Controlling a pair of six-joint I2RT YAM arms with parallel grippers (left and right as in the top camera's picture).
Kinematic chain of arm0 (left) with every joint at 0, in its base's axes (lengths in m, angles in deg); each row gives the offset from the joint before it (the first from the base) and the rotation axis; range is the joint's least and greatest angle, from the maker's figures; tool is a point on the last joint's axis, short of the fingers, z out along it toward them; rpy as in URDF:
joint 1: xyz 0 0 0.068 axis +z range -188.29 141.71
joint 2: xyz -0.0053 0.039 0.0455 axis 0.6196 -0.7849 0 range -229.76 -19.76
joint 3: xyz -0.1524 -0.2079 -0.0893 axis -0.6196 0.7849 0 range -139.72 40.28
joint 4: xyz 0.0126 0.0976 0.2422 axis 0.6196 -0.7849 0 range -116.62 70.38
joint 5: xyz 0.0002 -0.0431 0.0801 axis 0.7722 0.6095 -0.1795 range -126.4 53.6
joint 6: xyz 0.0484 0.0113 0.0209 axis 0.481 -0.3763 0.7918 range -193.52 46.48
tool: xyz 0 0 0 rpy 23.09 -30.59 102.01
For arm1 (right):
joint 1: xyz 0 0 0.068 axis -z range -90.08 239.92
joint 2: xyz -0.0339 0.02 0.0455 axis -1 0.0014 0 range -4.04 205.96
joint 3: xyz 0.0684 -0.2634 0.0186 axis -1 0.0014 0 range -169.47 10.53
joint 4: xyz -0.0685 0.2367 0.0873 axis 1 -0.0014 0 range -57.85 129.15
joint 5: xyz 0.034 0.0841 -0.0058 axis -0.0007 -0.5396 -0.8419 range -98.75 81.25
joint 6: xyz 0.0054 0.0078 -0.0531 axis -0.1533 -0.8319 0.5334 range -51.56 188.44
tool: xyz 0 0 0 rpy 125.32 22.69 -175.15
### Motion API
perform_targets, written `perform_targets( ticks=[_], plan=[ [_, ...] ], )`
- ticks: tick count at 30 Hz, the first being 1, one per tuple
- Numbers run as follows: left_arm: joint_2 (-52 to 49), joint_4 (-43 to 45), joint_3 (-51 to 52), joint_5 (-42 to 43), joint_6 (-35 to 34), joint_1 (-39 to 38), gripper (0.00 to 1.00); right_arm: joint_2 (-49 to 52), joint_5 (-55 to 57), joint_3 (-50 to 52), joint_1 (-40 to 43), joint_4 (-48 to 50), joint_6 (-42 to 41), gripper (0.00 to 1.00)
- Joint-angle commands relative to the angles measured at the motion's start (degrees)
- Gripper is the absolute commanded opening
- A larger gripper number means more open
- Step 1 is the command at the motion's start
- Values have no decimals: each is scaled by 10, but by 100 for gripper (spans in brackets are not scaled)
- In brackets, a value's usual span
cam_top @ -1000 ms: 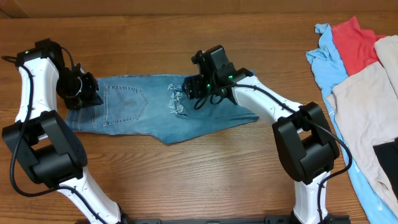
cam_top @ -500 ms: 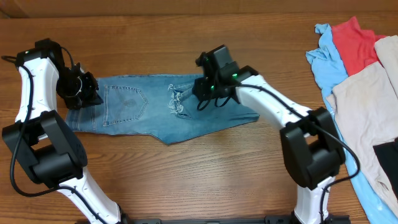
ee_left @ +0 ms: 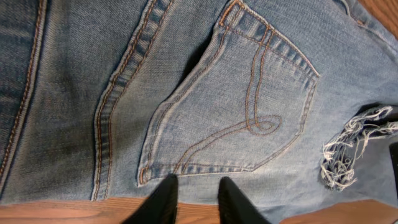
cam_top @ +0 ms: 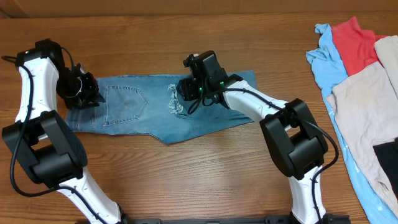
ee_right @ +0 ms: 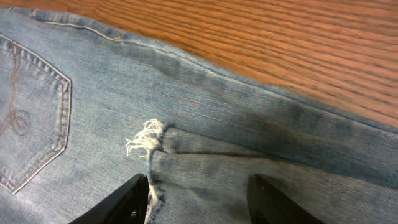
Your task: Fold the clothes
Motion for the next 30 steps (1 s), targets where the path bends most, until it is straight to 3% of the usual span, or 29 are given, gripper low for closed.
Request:
perform_targets(
  ticks=[1,4,9,11,12,13,16,23,30],
  plan=[
    [-2,-6,-11,-10,3,-4,27,-10,7,-9,10,-56,10,60],
    [-1,-5,-14,-63,3,-2,27,-49,23,-29,27,-160,40,80],
    [0,8,-24,-119,3,-2,28,-163,42,-39,68,-222,78,99],
    [0,15,-25,-141,3,0,29,-204,42,-39,82,-239,89,100],
    [0,18,-25,-159,3,2,34,-221,42,-39,89,-249,91,100],
    [0,22,-25,-178,3,5,48,-239,42,-39,99,-264,91,100],
    [-2,25,-24,-199,-8,21,63,-261,42,-39,120,-301,90,100],
    [-23,36,-23,-199,-19,61,66,-260,51,-38,145,-362,90,100],
    [-83,100,-22,-112,16,78,71,-260,51,-38,145,-379,90,100]
  ],
)
